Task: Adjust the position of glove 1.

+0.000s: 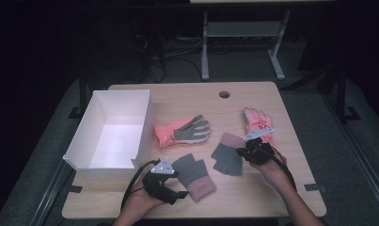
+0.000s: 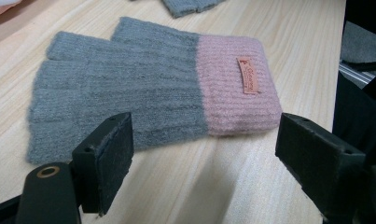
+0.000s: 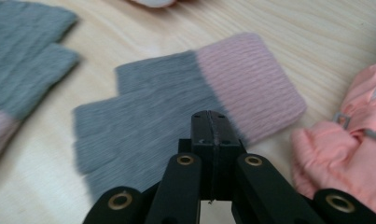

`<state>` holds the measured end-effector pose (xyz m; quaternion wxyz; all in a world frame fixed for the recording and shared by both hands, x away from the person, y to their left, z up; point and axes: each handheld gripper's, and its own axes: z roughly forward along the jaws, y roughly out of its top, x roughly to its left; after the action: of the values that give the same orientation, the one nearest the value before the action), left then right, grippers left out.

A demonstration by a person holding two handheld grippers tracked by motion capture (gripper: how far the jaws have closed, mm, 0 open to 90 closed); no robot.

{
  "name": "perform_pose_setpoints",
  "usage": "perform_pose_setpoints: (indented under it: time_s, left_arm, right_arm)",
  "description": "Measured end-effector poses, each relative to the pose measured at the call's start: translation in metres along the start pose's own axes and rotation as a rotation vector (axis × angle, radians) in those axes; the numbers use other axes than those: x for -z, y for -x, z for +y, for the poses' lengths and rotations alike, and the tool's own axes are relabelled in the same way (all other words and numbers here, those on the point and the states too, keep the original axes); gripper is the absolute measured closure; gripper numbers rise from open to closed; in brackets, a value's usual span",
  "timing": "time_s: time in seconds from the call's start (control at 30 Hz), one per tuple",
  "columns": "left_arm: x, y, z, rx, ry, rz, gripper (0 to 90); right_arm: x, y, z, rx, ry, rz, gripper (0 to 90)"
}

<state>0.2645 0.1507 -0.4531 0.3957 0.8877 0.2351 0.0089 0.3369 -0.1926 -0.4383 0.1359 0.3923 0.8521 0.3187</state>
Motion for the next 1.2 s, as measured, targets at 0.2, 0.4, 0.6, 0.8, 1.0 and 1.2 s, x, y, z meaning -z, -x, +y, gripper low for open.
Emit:
perform_pose_setpoints:
  time_s: [0.2,0.4,0.6,0.8,1.0,1.2]
  left_arm:
    - [0.001,-0.001,-0.001,0.008,0.007,0.002,18.9]
    - [0.001,0.0,-0.001,0.009,0.008,0.001,18.9]
    - [0.002,-0.001,-0.001,0.002,0.001,0.003,18.9]
    - [0.002,-0.001,-0.001,0.004,-0.001,0.003,19.0]
    - [0.002,0.0,-0.001,0.006,-0.002,0.004,18.9]
    - [0.001,-0.001,0.0,0.008,-0.002,0.002,18.9]
  right_arm:
    - [-0.018,0.005,0.001,0.018,-0.068,-0.023,90.0]
    - [-0.015,0.002,-0.007,0.021,-0.084,-0.017,90.0]
    - [-0.005,-0.005,-0.016,-0.003,-0.103,-0.01,90.0]
    - [0.005,-0.016,-0.029,-0.005,-0.102,0.017,90.0]
    - [0.021,-0.029,-0.048,0.002,-0.109,0.044,90.0]
    - [0.033,-0.014,-0.034,-0.014,0.011,0.011,90.0]
